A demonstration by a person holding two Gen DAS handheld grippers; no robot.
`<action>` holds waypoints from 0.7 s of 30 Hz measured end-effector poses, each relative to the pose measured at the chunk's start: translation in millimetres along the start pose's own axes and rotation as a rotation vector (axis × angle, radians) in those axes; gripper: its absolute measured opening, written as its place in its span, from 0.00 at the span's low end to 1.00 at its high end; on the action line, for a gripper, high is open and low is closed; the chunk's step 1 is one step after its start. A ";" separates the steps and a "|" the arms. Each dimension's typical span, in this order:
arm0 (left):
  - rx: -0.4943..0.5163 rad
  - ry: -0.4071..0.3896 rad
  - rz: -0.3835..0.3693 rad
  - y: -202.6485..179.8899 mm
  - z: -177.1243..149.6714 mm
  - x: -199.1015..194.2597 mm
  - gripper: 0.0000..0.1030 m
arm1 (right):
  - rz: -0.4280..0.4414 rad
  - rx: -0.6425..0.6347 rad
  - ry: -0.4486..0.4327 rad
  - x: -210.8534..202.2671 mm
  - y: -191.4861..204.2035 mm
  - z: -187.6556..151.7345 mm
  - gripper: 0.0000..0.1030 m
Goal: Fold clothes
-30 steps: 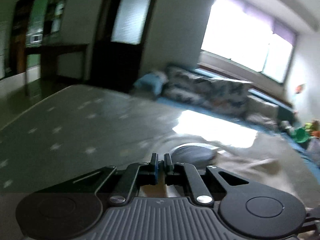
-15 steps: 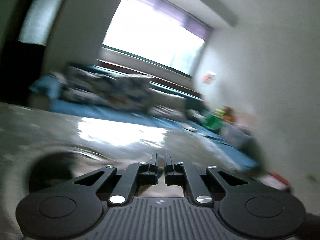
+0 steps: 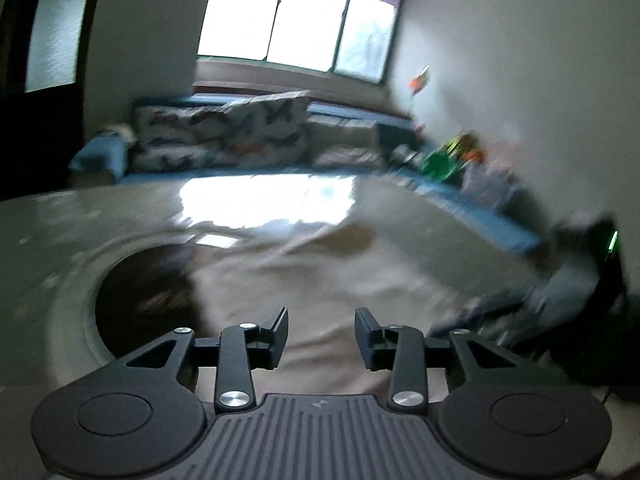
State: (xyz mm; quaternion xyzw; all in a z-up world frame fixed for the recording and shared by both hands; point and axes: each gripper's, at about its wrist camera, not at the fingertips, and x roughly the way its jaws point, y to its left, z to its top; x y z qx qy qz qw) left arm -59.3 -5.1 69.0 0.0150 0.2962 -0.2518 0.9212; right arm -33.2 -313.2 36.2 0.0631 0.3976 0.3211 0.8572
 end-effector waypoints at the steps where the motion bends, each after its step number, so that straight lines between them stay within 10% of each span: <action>1: 0.016 0.020 0.043 1.9 -6.8 -0.7 0.42 | 0.006 0.012 -0.005 3.2 -0.2 2.8 0.37; 10: 0.036 0.108 0.210 2.1 -50.5 -3.8 0.58 | -0.016 -0.012 -0.015 21.4 15.3 16.0 0.37; 14: 0.005 0.124 0.208 2.8 -54.5 1.6 0.60 | -0.046 -0.048 -0.033 17.7 24.3 18.1 0.08; 21: -0.007 0.147 0.221 -2.6 -56.2 5.7 0.57 | -0.097 -0.112 -0.064 11.2 40.2 21.8 0.06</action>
